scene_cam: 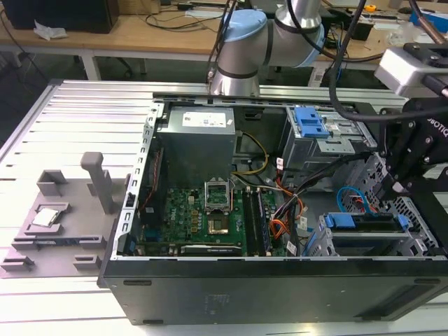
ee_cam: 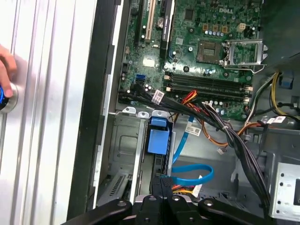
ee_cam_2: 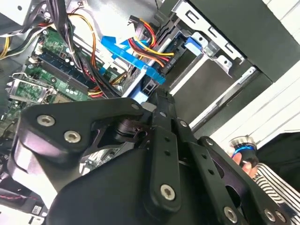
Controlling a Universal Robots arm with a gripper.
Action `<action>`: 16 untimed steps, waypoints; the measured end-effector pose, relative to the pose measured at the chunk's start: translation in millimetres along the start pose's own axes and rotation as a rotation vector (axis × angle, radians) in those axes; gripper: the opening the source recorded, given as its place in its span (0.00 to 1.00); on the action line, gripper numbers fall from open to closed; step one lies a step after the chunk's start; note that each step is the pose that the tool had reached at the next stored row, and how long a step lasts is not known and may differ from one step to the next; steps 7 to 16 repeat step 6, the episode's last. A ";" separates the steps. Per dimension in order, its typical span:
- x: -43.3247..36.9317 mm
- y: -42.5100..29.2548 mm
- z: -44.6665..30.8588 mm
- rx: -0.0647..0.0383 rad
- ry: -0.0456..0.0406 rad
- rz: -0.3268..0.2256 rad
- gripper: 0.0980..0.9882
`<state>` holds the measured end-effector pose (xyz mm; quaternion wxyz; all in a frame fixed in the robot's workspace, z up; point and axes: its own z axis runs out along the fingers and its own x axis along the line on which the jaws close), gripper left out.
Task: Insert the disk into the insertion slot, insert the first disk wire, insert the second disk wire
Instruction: 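Insert the second disk wire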
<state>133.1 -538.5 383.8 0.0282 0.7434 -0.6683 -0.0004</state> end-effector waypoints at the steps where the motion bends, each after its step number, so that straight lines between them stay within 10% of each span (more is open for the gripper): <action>1: 0.0 0.0 0.0 0.000 0.0000 0.000 0.01; 16: 0.0 0.0 -0.3 0.000 0.0003 0.000 0.01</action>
